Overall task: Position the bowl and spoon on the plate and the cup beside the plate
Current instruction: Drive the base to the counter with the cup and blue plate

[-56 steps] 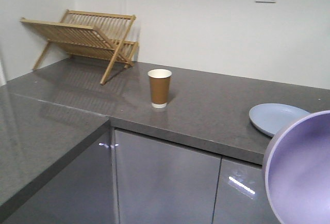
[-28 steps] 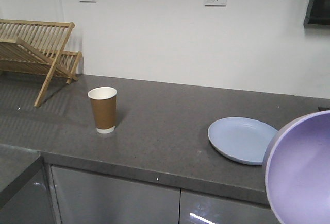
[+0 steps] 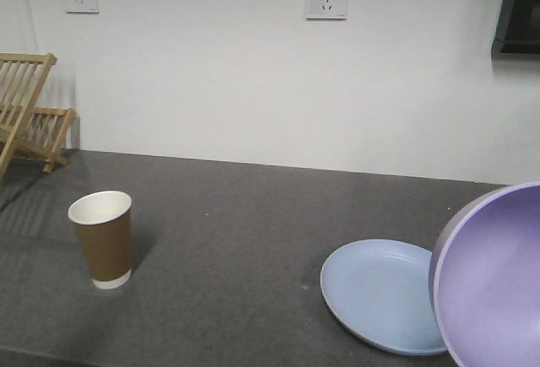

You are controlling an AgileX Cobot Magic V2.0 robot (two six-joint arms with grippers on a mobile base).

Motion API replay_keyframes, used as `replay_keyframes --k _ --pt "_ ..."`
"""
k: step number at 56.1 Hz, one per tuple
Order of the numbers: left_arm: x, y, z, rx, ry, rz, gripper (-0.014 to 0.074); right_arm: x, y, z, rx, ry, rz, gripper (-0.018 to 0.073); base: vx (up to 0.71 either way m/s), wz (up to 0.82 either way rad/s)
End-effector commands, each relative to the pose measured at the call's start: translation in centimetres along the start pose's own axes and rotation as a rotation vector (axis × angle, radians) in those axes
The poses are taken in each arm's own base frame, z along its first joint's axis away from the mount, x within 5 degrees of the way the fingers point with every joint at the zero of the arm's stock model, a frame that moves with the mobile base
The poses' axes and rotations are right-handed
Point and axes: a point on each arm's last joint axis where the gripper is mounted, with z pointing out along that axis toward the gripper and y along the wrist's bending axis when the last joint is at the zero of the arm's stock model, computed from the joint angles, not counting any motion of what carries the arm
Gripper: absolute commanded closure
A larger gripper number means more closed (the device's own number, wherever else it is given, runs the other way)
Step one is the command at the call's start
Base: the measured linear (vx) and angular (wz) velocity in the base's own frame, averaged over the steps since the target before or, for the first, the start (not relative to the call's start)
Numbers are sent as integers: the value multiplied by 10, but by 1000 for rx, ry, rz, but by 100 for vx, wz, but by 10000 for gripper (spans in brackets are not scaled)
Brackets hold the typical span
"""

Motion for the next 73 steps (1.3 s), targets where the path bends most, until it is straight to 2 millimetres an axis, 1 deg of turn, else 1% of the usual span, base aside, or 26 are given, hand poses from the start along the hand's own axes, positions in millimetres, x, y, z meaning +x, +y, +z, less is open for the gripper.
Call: replay_keyframes --k 1,34,59,73 --pt "-16 1 -2 -6 -107 -4 603 -13 -5 -3 54 -81 15 568 35 -20" --pt "-16 1 -2 -6 -107 -4 603 -13 -5 -3 54 -81 15 568 27 -24" --pt "-16 1 -2 -6 -107 -4 603 -13 -5 -3 54 -81 16 568 5 -6" --pt "-16 1 -2 -6 -107 -4 603 -10 -8 6 45 -51 30 568 0 1"
